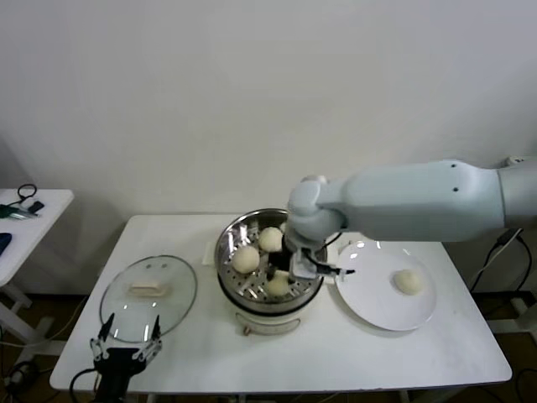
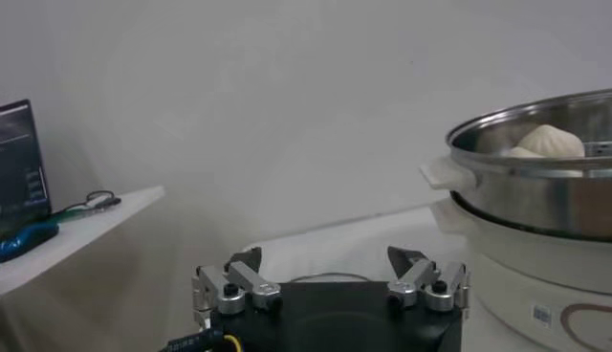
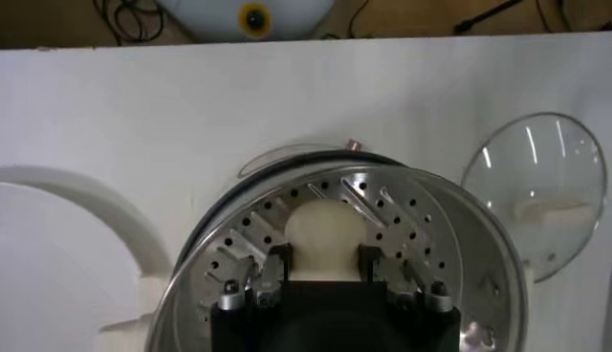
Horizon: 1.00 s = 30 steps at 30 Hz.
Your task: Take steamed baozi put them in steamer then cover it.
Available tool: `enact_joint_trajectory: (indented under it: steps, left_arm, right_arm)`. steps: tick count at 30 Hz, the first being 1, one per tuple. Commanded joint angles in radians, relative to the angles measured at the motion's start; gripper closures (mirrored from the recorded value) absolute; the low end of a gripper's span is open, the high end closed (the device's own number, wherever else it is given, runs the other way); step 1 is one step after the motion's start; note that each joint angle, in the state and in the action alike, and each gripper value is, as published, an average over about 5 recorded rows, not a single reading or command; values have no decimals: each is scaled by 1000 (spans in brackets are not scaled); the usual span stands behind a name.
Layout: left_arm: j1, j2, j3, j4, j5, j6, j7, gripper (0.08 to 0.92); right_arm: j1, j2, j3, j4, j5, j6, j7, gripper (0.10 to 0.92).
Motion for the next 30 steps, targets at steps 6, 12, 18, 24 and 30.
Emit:
enact_joint_trajectory:
  steps: [6, 12, 18, 24, 30]
  left_arm:
    - [0, 4, -4, 3, -5, 0, -1, 177]
    - [1, 4, -3, -1, -6, 0, -2, 177]
    - [1, 5, -2, -8, -2, 1, -1, 177]
    - [1, 8, -2, -5, -2, 0, -1, 177]
    - [-3, 12, -4, -7, -12, -6, 0, 177]
  right_arm:
    - [-102, 51, 3, -73, -79, 2, 64, 482]
    - [-5, 9, 27, -79, 15, 46, 33, 313]
    - [194, -95, 19, -122, 359, 72, -120, 208]
    - [366, -258, -158, -297, 676, -114, -319, 202]
    - [232, -460, -203, -437, 614, -233, -299, 203]
